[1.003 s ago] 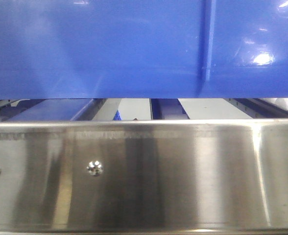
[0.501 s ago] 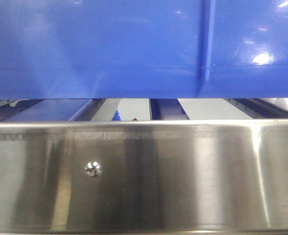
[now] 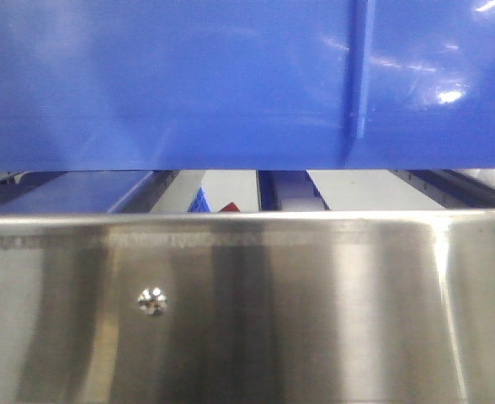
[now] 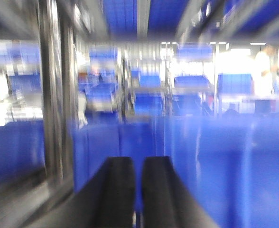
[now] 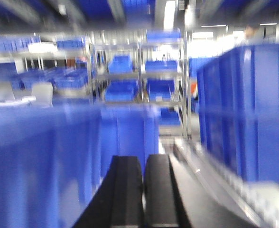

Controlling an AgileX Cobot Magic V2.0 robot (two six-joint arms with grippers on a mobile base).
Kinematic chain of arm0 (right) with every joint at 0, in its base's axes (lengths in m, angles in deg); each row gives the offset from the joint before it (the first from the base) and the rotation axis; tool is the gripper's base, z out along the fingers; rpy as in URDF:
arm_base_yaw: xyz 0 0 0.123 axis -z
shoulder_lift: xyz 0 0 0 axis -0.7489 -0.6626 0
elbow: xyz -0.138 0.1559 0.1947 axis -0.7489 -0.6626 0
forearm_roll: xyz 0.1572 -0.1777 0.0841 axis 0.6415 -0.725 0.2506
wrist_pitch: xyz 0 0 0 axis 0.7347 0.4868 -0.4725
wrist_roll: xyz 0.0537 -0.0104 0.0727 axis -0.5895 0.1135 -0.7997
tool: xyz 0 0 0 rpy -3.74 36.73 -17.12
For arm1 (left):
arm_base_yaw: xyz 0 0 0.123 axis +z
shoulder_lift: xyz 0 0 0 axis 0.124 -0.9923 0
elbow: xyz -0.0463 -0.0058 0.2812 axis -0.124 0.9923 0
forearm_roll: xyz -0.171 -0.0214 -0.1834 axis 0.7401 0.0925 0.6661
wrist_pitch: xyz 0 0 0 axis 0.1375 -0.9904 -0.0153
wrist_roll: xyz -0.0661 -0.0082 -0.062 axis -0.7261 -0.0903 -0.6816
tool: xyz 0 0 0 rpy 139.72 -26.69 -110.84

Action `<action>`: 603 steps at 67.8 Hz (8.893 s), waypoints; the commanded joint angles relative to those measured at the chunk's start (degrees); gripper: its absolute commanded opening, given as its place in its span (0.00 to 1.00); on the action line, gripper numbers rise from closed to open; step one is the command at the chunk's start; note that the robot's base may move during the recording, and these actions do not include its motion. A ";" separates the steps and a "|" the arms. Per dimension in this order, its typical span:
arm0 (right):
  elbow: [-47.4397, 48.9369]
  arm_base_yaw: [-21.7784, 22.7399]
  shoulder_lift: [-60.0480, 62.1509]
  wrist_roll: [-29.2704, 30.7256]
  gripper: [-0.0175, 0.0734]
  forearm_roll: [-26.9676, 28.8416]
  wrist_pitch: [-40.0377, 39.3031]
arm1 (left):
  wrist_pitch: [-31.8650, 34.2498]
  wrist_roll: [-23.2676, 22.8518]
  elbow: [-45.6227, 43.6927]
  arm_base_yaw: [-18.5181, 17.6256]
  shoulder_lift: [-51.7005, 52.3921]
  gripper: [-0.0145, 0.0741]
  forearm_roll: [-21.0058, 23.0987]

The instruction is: Move blue bin to conveyor side

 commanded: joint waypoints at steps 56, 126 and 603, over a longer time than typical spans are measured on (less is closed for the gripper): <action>54.92 -10.79 -51.08 0.05 0.81 -0.35 37.78 | -42.35 -0.08 -54.84 -7.47 -42.64 0.77 0.51; 80.38 -26.63 -75.72 -17.12 0.81 -12.85 59.24 | -65.99 1.47 -74.52 -7.72 -64.76 0.77 -0.80; 87.82 -18.03 -76.05 -13.91 0.10 -11.06 59.24 | -65.99 2.64 -82.87 -0.09 -68.55 0.15 8.25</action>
